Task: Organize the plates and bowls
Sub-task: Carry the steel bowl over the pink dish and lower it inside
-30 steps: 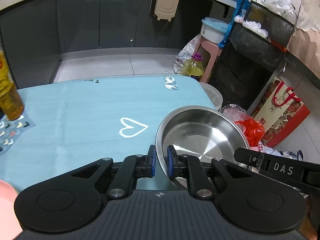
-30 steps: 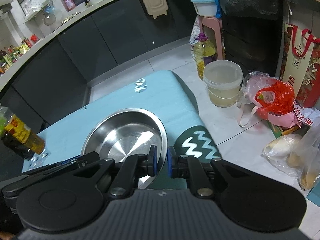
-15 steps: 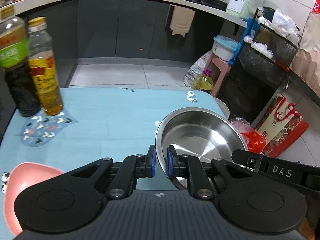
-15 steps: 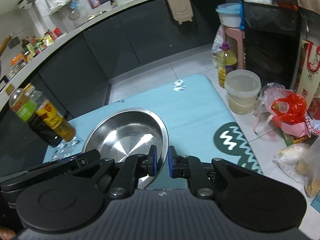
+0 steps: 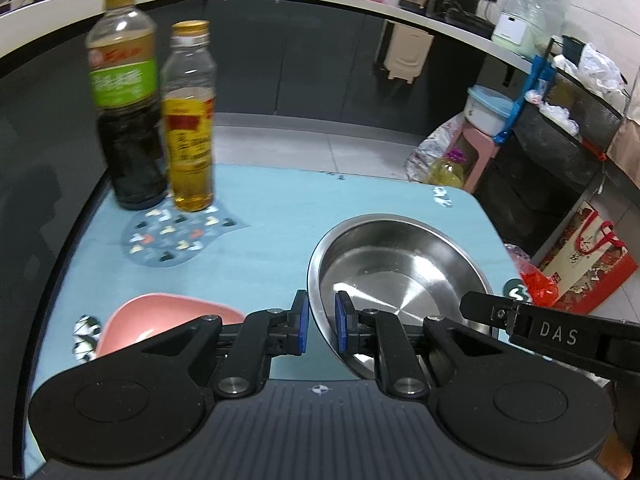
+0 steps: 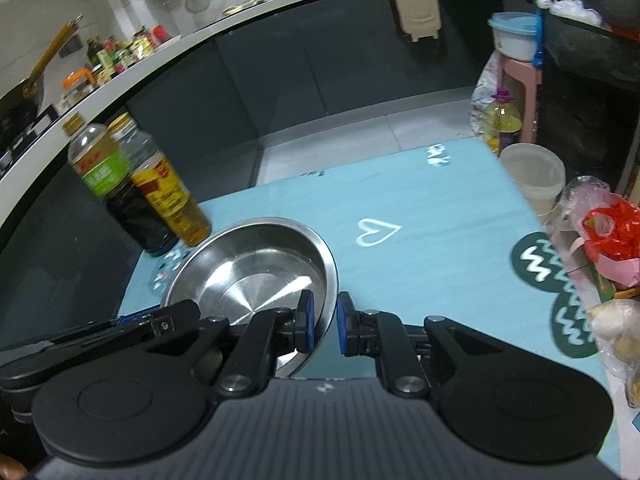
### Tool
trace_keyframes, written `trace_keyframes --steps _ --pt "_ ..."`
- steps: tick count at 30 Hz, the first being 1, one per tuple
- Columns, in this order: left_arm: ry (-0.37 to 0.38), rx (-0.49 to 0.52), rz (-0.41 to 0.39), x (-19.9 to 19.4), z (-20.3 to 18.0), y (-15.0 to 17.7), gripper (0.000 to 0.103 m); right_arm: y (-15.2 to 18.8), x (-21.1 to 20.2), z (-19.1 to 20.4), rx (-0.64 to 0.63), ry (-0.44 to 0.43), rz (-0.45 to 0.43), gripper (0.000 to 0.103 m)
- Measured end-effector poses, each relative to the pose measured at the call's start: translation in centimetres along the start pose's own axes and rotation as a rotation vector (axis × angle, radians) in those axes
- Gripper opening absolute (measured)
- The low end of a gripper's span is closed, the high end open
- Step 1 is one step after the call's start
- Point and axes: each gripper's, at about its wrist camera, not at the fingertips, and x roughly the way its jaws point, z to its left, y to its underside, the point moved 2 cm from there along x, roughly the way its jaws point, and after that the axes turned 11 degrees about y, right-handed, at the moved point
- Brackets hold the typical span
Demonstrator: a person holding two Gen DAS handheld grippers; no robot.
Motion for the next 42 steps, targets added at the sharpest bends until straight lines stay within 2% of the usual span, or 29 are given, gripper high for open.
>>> trace_keyframes --steps 23,30,42 --pt "-0.124 -0.122 0.034 -3.7 10.0 3.4 0.015 3.5 2.0 10.2 -0.178 -0.075 0.097 0.011" --pt "-0.160 -0.099 0.033 -4.0 11.0 4.1 0.015 4.9 3.0 11.9 -0.225 -0.067 0.129 0.011" --pt "-0.182 -0.092 0.074 -3.0 11.9 5.2 0.015 5.9 4.1 12.5 -0.250 -0.050 0.161 0.012"
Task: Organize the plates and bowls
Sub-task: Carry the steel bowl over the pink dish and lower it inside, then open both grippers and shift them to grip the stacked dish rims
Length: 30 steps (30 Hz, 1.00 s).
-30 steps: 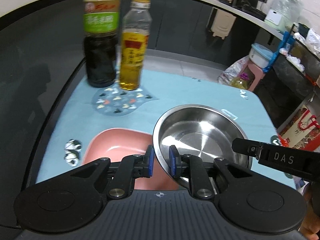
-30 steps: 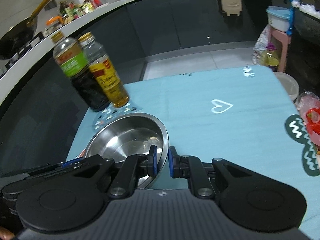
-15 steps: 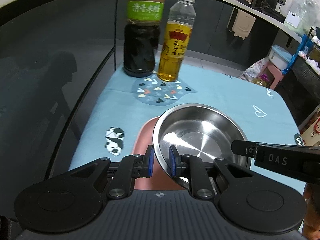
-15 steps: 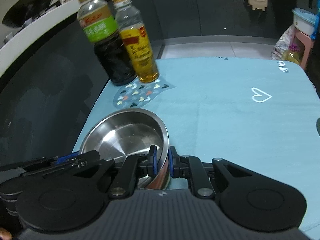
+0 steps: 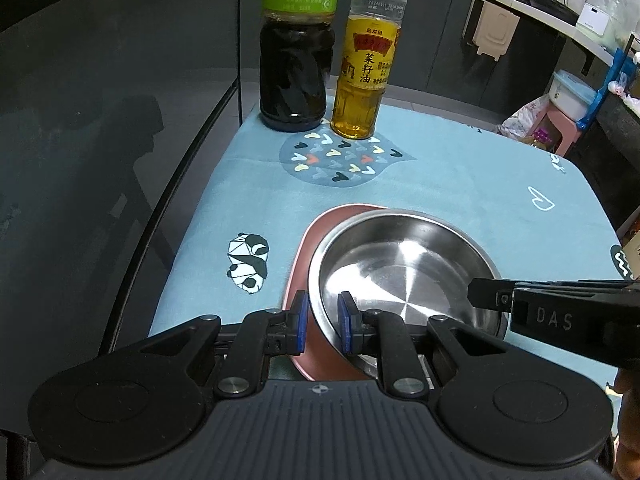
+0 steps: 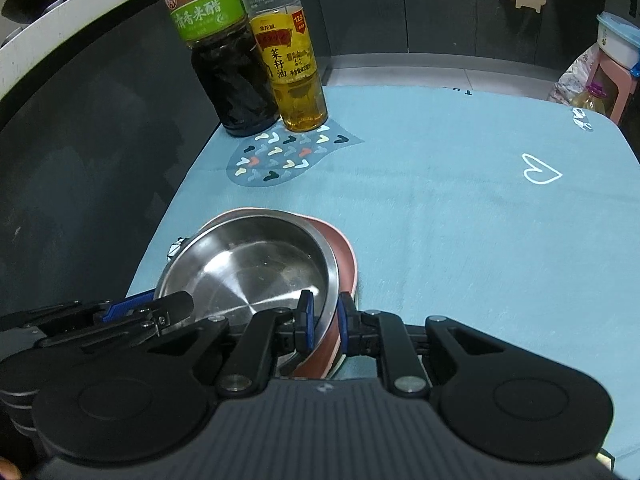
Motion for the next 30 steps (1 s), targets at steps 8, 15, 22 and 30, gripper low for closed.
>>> trace_keyframes --steps 8,15,22,30 --pt "0.001 0.000 0.007 0.1 0.1 0.1 0.015 0.0 0.2 0.2 -0.003 0.003 -0.004 0.012" --pt "-0.001 0.016 -0.014 -0.4 -0.1 0.0 0.015 0.0 -0.1 0.1 -0.010 0.000 -0.012 0.012" --pt "-0.011 0.019 -0.026 -0.7 0.0 0.0 0.015 -0.1 -0.7 -1.1 0.027 0.003 -0.024 0.021" --pt "-0.013 0.015 -0.019 -0.8 0.0 0.1 0.018 0.0 -1.0 -1.7 0.047 -0.003 -0.025 0.035"
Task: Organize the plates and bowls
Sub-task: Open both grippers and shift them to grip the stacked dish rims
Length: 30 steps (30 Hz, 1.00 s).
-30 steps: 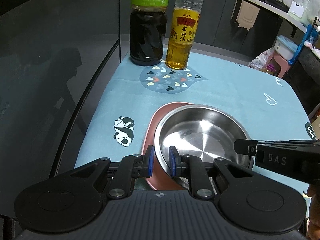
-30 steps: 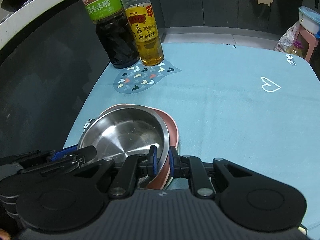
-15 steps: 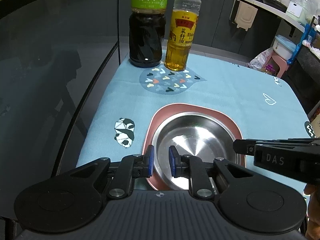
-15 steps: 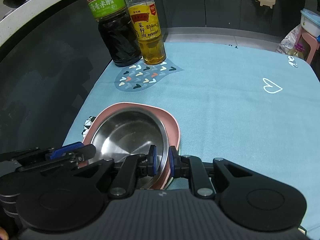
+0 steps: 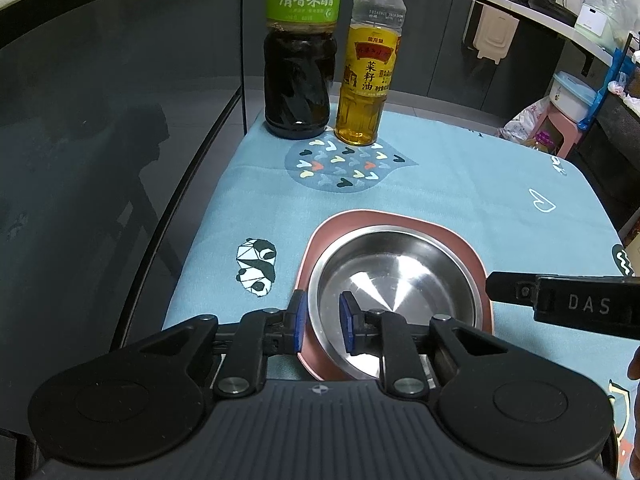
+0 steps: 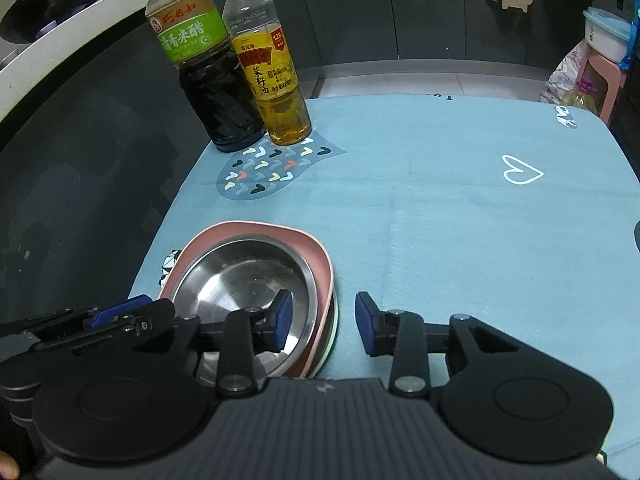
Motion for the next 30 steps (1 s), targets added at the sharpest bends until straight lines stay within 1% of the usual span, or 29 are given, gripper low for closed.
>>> trace_keyframes --steps 2,9,13,16,20,27,30 --pt "-0.003 0.003 -0.006 -0.2 0.0 0.0 0.024 0.0 0.0 0.0 0.001 -0.002 0.002 0.036" --pt "-0.020 0.014 -0.017 -0.7 0.7 0.2 0.025 0.3 0.1 -0.1 0.005 -0.012 0.017 0.039" --pt "-0.032 0.007 -0.015 -0.6 1.5 0.5 0.031 0.6 0.2 -0.2 0.011 -0.018 0.027 0.042" --pt "-0.038 -0.004 -0.002 -0.2 1.9 0.7 0.031 0.7 0.4 -0.2 0.014 -0.018 0.035 0.042" --pt "-0.022 -0.010 0.016 0.3 2.2 0.9 0.031 0.8 0.7 -0.1 0.015 -0.025 0.049 0.042" --pt "-0.009 -0.016 0.007 0.4 2.4 1.0 0.032 1.0 1.3 0.1 0.013 -0.027 0.068 0.043" --pt "0.009 -0.029 0.006 0.5 2.5 1.0 0.032 1.0 1.6 0.1 0.016 -0.030 0.074 0.043"
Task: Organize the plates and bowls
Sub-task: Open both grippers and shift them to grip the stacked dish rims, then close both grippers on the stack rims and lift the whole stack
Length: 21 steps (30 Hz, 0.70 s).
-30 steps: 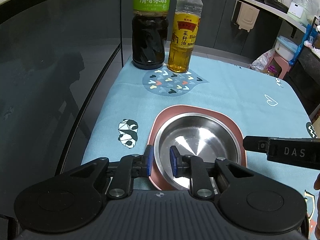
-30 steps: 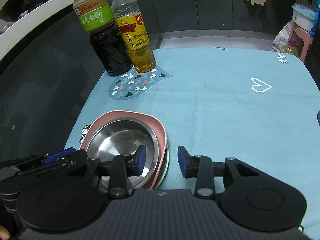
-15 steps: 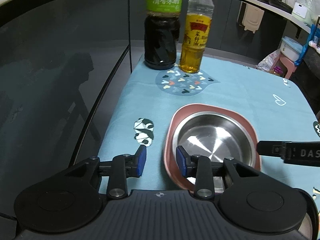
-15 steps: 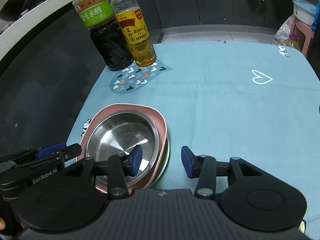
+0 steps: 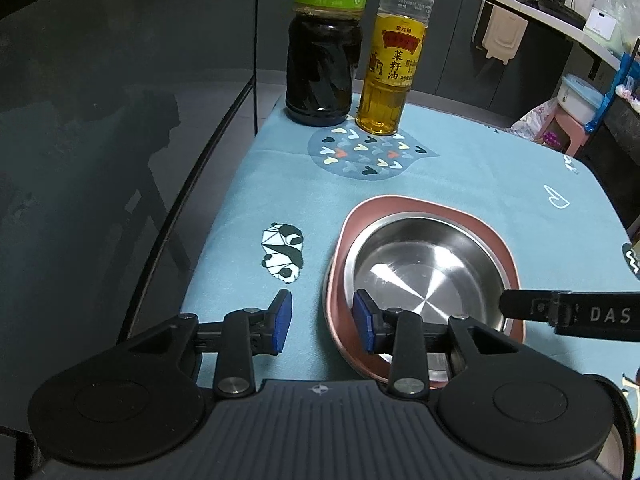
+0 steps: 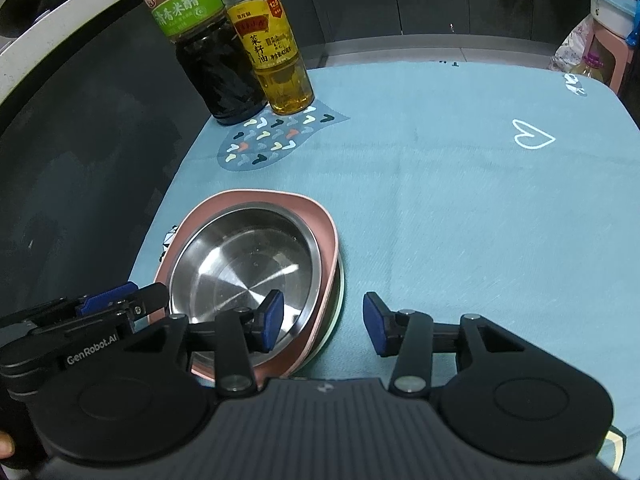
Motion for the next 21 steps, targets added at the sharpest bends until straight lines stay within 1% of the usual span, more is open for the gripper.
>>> trace_keyframes --steps 3,10,21 --pt "0.028 -0.013 0.010 0.2 0.0 0.0 0.032 0.0 0.2 0.1 0.001 -0.003 0.007 0.043" --pt "0.057 -0.036 0.036 0.9 0.3 0.1 0.034 0.0 0.6 0.3 0.000 -0.002 0.020 0.043" --pt "0.115 -0.132 0.087 2.1 1.0 0.4 0.035 -0.1 1.2 0.5 -0.001 -0.005 0.040 0.043"
